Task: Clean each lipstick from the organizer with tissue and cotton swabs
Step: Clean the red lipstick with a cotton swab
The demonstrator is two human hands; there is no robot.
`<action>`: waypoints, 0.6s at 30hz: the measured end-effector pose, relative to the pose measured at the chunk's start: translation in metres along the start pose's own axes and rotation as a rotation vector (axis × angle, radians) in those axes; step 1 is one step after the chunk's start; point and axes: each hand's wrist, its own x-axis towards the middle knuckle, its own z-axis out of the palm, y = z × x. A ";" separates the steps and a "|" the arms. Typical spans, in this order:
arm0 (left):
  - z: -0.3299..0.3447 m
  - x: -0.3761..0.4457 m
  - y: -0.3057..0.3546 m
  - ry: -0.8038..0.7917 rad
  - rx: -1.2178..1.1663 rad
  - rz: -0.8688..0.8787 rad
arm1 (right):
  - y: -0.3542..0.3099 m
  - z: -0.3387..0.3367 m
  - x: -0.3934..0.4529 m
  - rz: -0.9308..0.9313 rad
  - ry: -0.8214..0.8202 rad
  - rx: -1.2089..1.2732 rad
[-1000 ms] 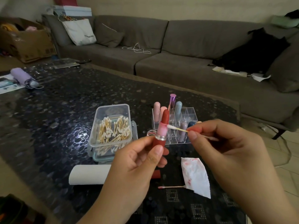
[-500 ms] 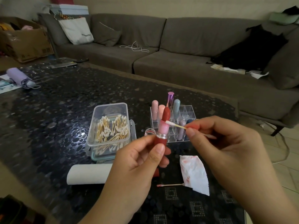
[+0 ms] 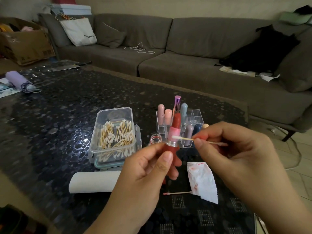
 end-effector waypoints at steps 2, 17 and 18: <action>0.000 0.000 0.001 -0.007 -0.012 -0.004 | 0.000 0.000 0.000 -0.007 -0.005 -0.009; 0.006 0.001 0.007 0.087 -0.045 -0.004 | 0.002 -0.001 -0.001 -0.041 -0.015 -0.043; 0.007 0.001 0.008 0.083 -0.042 0.002 | 0.002 -0.001 -0.001 -0.037 0.004 -0.038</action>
